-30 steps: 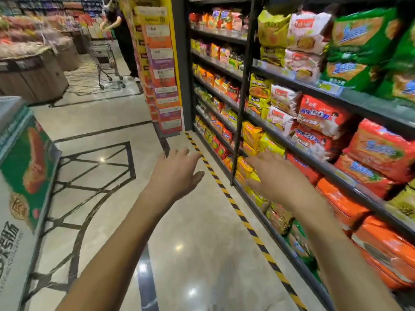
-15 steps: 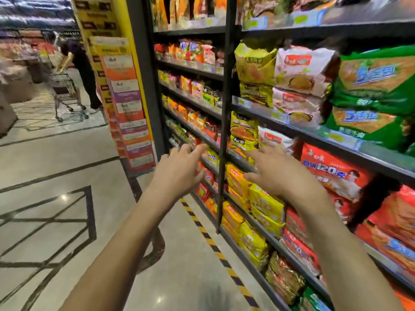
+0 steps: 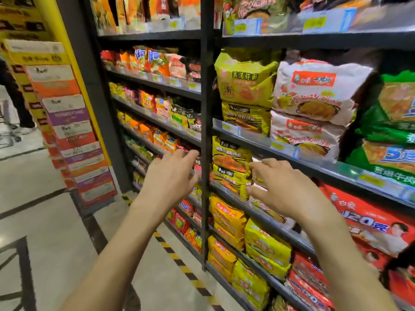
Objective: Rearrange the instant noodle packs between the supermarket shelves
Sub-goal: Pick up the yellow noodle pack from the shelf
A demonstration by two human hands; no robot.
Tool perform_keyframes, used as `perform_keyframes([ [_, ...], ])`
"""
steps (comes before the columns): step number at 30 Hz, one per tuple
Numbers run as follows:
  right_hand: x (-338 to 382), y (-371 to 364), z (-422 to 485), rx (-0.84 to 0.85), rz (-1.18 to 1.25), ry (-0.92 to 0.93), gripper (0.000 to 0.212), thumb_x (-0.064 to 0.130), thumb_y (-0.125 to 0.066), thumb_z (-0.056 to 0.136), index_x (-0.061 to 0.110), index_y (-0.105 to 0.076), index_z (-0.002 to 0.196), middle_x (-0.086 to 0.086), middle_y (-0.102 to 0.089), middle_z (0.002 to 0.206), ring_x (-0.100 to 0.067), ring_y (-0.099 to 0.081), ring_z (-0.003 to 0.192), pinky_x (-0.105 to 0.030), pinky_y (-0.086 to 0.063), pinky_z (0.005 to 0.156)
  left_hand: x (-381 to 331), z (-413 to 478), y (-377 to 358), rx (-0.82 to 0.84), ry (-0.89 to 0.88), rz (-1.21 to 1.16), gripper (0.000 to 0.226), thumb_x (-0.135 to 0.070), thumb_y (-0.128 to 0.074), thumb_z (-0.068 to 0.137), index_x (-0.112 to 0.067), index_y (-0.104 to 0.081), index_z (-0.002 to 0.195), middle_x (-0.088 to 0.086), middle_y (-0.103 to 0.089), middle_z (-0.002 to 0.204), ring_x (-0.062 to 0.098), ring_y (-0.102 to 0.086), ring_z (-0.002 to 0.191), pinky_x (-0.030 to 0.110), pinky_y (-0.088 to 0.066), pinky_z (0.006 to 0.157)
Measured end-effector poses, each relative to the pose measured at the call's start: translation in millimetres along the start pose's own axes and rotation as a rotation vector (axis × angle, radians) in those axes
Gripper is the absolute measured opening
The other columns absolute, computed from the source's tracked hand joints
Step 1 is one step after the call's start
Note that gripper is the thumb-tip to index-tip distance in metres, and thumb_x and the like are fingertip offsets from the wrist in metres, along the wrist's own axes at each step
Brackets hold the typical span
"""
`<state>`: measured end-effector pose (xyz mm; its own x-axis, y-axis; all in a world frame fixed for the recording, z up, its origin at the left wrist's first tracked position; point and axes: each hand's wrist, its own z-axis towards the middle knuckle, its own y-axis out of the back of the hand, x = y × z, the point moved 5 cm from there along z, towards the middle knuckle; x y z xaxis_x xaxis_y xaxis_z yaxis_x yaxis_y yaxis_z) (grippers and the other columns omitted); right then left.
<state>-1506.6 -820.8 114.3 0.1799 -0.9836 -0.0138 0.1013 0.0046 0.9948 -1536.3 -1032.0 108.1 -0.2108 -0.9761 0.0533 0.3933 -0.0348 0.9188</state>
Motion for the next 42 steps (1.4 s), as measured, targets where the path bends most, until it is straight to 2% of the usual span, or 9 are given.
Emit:
perform_keyframes([
  [9,9.4,-9.8,109.8,-0.081,0.003,-0.247,0.063,0.054,-0.048,0.097,0.028,-0.031,0.152,0.0,-0.041,0.148,-0.026,-0.041,0.135,-0.042,-0.045,0.102,42.8,129.3,-49.5,-0.044,-0.24,-0.182,0.047,-0.048,-0.046,0.101,-0.027,-0.043,0.143,0.0,-0.061,0.127,0.028,-0.06,0.115,0.042,-0.054,0.078],
  [17,8.3,-3.4,182.3,-0.217,0.023,-0.454,0.069,0.047,-0.053,0.097,0.03,-0.021,0.156,-0.003,-0.032,0.156,-0.027,-0.037,0.14,-0.043,-0.046,0.101,70.2,233.3,-78.5,-0.105,-0.323,-0.386,0.048,-0.039,-0.049,0.101,-0.026,-0.042,0.146,0.004,-0.062,0.119,0.029,-0.059,0.113,0.041,-0.049,0.073],
  [21,-11.2,11.7,205.4,-0.397,0.079,-0.519,0.072,0.042,-0.055,0.097,0.03,-0.017,0.158,-0.005,-0.033,0.156,-0.029,-0.039,0.138,-0.045,-0.047,0.098,60.0,274.6,-83.6,-0.183,-0.377,-0.546,0.056,-0.037,-0.051,0.101,-0.027,-0.033,0.153,0.003,-0.058,0.128,0.026,-0.056,0.118,0.038,-0.048,0.075],
  [26,-31.2,27.3,227.6,-0.671,0.154,-0.543,0.079,0.035,-0.058,0.097,0.033,-0.008,0.158,-0.005,-0.027,0.16,-0.029,-0.034,0.142,-0.049,-0.047,0.099,38.3,302.7,-80.6,-0.378,-0.41,-0.722,0.066,-0.033,-0.053,0.101,-0.026,-0.022,0.159,0.003,-0.049,0.142,0.024,-0.055,0.122,0.033,-0.048,0.074],
  [30,-46.5,25.4,245.3,-0.762,0.195,-0.495,0.088,0.035,-0.06,0.096,0.038,0.003,0.157,-0.007,-0.017,0.164,-0.025,-0.019,0.151,-0.05,-0.04,0.109,22.3,325.3,-86.9,-0.397,-0.39,-0.886,0.085,-0.037,-0.061,0.098,-0.034,-0.002,0.16,0.011,-0.034,0.156,0.033,-0.052,0.133,0.048,-0.057,0.087],
  [33,-56.6,22.9,261.1,-0.804,0.246,-0.463,0.092,0.034,-0.062,0.095,0.037,0.005,0.157,-0.009,-0.014,0.165,-0.024,-0.013,0.153,-0.05,-0.033,0.115,11.0,344.1,-92.3,-0.344,-0.389,-0.99,0.1,-0.04,-0.069,0.093,-0.04,0.007,0.158,0.011,-0.029,0.161,0.036,-0.044,0.141,0.057,-0.052,0.097],
  [38,-68.8,22.7,277.4,-0.901,0.321,-0.432,0.096,0.031,-0.067,0.092,0.039,0.002,0.157,-0.008,-0.013,0.165,-0.024,-0.01,0.154,-0.053,-0.036,0.114,-5.3,370.3,-101.5,-0.247,-0.4,-1.062,0.116,-0.044,-0.077,0.085,-0.041,0.014,0.157,0.011,-0.017,0.167,0.036,-0.025,0.151,0.061,-0.042,0.107],
  [40,-76.9,25.6,282.6,-0.937,0.374,-0.428,0.1,0.03,-0.071,0.089,0.039,0.001,0.157,-0.004,-0.014,0.165,-0.021,-0.011,0.153,-0.049,-0.034,0.114,-10.3,377.5,-103.0,-0.234,-0.411,-1.057,0.118,-0.041,-0.079,0.084,-0.041,0.015,0.157,0.013,-0.018,0.166,0.037,-0.026,0.151,0.06,-0.041,0.107],
  [42,-84.3,28.3,288.0,-0.968,0.385,-0.428,0.105,0.027,-0.075,0.084,0.036,-0.001,0.158,-0.005,-0.023,0.16,-0.018,-0.02,0.148,-0.035,-0.033,0.11,-13.3,382.5,-101.8,-0.245,-0.423,-1.072,0.119,-0.036,-0.081,0.084,-0.038,0.012,0.158,0.011,-0.018,0.166,0.035,-0.024,0.151,0.059,-0.037,0.11],
])
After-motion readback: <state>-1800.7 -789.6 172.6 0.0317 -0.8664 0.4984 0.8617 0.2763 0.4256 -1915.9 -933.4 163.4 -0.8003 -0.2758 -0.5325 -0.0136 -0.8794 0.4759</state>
